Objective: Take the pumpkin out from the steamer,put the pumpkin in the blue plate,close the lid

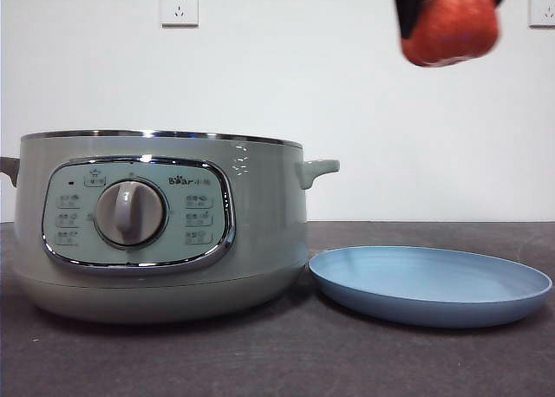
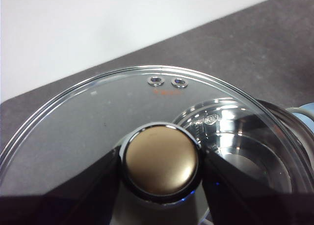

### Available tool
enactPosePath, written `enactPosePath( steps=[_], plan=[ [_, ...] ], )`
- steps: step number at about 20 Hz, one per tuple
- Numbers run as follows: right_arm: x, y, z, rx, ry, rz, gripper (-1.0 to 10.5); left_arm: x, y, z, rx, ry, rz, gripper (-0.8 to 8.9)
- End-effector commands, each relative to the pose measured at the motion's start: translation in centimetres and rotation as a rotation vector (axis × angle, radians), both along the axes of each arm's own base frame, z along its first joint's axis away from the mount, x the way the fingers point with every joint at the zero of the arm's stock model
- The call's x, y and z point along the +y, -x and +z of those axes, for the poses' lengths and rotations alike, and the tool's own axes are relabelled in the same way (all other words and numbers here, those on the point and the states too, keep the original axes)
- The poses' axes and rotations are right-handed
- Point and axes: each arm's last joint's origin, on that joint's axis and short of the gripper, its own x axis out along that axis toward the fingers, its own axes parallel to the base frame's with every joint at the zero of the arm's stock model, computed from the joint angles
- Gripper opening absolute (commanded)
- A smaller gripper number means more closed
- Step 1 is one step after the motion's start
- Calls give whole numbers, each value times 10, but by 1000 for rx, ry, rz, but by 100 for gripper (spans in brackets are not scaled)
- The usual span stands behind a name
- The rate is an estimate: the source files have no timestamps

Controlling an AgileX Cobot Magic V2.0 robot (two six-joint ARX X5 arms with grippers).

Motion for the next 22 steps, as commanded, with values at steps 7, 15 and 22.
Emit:
enactPosePath(
  steps=[7,15,22],
  plan=[
    [-7,16,-87,-33,-113,-6,-7,-9,-13,7,-43,46,-42,-8],
    [2,-3,-170,76,-151,54,11,-10,-14,9,-59,67,-68,-8],
    [0,-21,-206,172,-105,-10,437,-11,-14,9,-53,73,-88,-8]
  ],
)
